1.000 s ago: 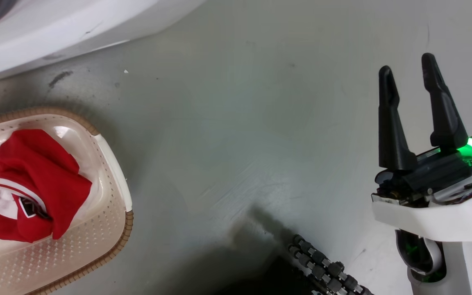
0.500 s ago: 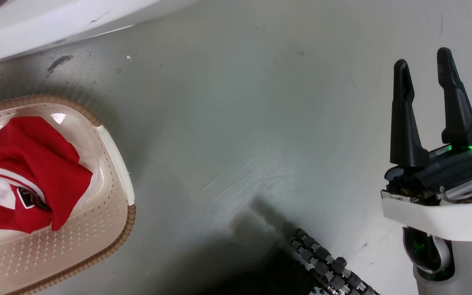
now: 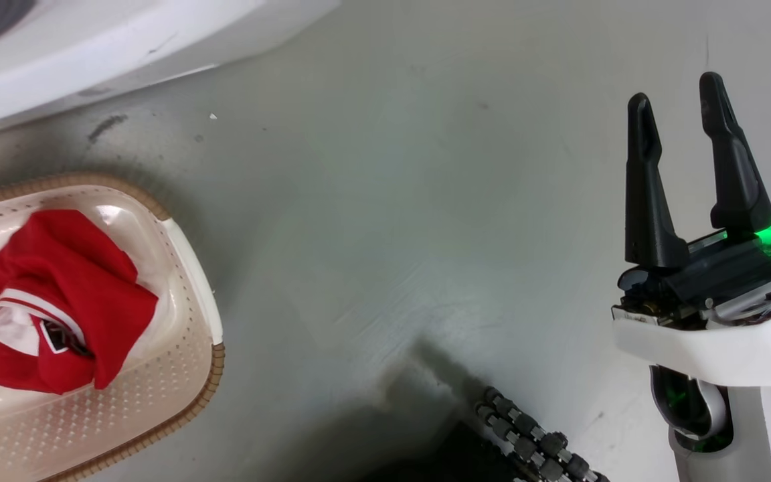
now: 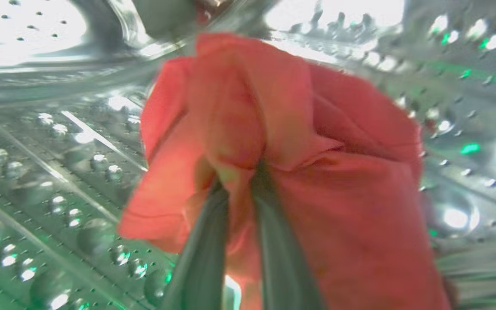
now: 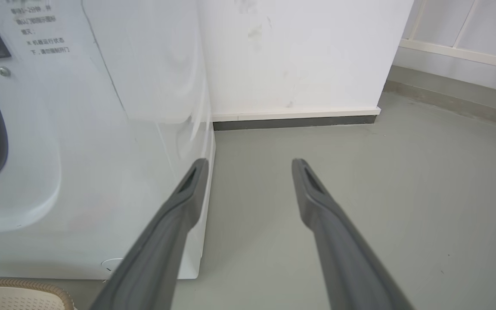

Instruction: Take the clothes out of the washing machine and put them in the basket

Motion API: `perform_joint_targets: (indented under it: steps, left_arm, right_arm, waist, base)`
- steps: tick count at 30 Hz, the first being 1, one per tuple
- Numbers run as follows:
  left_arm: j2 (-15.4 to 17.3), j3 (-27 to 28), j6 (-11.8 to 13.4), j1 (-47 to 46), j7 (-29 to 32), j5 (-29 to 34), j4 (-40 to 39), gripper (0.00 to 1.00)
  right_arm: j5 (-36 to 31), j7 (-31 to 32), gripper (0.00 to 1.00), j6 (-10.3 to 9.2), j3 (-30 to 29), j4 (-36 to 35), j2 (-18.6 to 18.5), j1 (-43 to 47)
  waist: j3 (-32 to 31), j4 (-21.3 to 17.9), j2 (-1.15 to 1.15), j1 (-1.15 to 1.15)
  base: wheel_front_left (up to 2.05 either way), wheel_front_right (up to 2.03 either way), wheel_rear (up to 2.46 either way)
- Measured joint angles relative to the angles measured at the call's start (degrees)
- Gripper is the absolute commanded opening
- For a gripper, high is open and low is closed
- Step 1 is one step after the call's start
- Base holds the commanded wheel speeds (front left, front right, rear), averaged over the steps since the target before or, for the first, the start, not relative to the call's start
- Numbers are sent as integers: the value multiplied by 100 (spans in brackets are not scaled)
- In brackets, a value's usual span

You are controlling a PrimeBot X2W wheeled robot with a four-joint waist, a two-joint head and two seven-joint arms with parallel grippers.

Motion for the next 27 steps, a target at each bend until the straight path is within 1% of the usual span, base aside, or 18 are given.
perform_joint_targets:
  steps: [5,18,24,27]
  left_arm:
    - [-79,-14,0,346,-620,-271,71,0]
    - [-177,-219,0,1696,-1898,-1067,45,0]
    - [-286,-250,0,2418,-2581,-1313,51,0]
    - [-399,-183,0,2761,-2986,-1460,80,0]
  right_arm:
    - [-141,0,100,0,-21,67,0,25]
    - [-522,0,100,0,18,277,1,302]
    - [-689,0,100,0,26,360,1,447]
    - [-761,0,100,0,31,412,2,541]
  waist:
    - [-316,122,0,0]
    - [-1269,479,0,0]
    - [-1711,615,0,0]
    - [-1934,680,0,0]
  base:
    - [0,0,0]
    - [0,0,0]
    - [0,0,0]
    - [0,0,0]
